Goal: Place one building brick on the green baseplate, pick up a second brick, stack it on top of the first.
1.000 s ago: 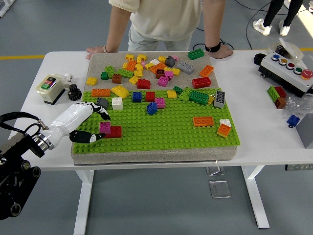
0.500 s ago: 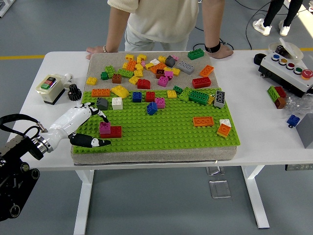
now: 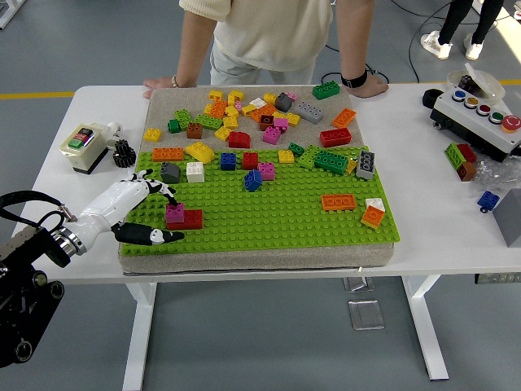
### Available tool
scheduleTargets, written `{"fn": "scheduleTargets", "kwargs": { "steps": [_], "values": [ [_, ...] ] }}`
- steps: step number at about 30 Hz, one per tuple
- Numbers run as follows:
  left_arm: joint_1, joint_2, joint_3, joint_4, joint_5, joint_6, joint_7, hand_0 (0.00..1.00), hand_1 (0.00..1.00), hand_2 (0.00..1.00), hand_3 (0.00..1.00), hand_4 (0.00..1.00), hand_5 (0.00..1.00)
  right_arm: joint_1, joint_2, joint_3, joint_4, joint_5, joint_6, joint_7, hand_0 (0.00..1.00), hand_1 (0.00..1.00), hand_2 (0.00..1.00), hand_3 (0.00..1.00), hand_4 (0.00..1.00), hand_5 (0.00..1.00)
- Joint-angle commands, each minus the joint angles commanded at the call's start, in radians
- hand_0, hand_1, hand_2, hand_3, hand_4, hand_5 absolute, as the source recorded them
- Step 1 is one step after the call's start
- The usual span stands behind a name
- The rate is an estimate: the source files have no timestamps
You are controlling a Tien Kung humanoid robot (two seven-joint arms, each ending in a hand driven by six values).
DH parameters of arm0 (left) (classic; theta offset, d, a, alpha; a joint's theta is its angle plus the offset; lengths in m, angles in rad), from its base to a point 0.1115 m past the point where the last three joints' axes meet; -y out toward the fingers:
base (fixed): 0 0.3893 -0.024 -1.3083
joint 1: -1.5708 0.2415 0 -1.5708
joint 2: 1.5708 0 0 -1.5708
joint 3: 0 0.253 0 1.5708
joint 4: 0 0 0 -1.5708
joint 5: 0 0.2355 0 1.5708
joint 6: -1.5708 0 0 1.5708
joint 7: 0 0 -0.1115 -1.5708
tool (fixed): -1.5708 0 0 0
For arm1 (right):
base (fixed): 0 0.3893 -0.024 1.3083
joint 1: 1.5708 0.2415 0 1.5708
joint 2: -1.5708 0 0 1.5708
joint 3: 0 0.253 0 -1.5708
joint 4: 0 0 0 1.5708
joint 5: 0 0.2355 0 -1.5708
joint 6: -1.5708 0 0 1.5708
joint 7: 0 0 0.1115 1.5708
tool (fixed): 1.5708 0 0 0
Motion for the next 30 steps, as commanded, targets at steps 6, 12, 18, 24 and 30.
{"fn": "scheduleTargets", "kwargs": {
  "steps": [6, 12, 18, 24, 30],
  "values": [
    [0.0, -0.001, 0.002, 0.002, 0.0, 0.0, 0.001, 0.991, 0.817, 0.78, 0.593, 0.998, 0.638, 0.001, 0.0, 0.001, 0.0, 0.001, 0.0, 0.0, 0.743, 0.661, 0.71, 0.595, 0.92, 0.507],
    [0.002, -0.003, 0.005, 0.009, 0.0, 0.001, 0.001, 0.992, 0.817, 0.781, 0.593, 0.998, 0.642, 0.001, -0.001, 0.001, 0.0, 0.001, 0.001, 0.0, 0.743, 0.661, 0.71, 0.595, 0.92, 0.508],
    [0.003, -0.004, 0.006, 0.009, 0.0, -0.003, 0.001, 0.993, 0.817, 0.778, 0.592, 0.998, 0.642, 0.001, -0.001, 0.003, 0.0, 0.0, 0.001, -0.001, 0.743, 0.661, 0.711, 0.595, 0.921, 0.509],
    [0.005, -0.004, 0.008, 0.008, 0.0, -0.008, 0.001, 0.993, 0.815, 0.776, 0.592, 0.998, 0.64, 0.001, -0.001, 0.003, 0.0, 0.0, 0.002, -0.001, 0.743, 0.661, 0.71, 0.594, 0.92, 0.509],
    [0.006, -0.005, 0.008, 0.009, 0.0, -0.008, 0.002, 0.993, 0.813, 0.776, 0.591, 0.998, 0.639, 0.002, -0.001, 0.003, 0.0, 0.001, 0.002, 0.0, 0.743, 0.661, 0.711, 0.595, 0.92, 0.509]
  ]
}}
